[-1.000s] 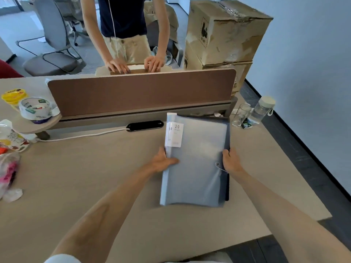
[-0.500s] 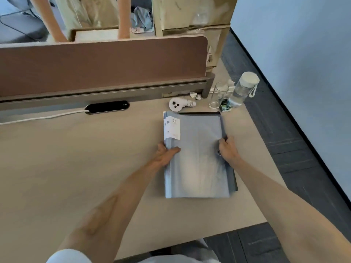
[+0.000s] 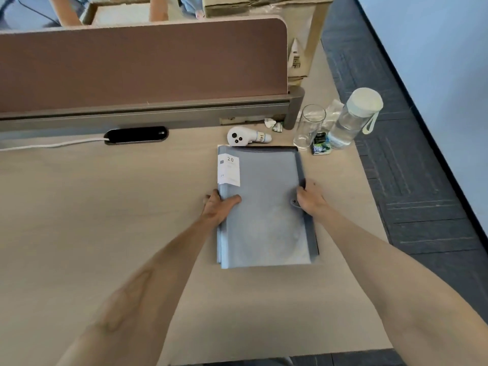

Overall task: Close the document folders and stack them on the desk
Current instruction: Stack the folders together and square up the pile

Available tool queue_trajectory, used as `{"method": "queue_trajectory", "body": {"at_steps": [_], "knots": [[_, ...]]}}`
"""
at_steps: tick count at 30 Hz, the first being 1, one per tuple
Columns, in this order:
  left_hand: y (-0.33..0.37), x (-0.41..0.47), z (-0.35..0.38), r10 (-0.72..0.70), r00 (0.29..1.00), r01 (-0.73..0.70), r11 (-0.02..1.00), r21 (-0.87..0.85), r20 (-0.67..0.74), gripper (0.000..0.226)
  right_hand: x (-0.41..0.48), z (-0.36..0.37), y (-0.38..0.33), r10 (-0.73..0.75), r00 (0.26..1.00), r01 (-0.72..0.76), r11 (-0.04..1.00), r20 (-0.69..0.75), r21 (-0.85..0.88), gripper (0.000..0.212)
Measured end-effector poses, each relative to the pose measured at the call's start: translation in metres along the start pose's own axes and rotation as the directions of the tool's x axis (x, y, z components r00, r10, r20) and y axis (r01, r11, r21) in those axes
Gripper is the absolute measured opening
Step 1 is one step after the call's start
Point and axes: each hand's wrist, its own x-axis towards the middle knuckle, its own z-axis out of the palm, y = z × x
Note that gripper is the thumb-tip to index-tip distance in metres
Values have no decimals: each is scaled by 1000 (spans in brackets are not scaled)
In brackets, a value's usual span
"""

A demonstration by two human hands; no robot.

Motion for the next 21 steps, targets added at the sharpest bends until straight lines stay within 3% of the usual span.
{"method": "queue_trajectory", "body": {"at_steps": [8,21], "knots": [[4,4,1,-8,999,9,1000,9,-37,85,-17,-4,-25,-44,999,44,997,-3,-71,34],[3,19,5,19,999,-19,1000,-7,-50,75,1,1,-23,-63,998,57,978,-22,-199,50]]}}
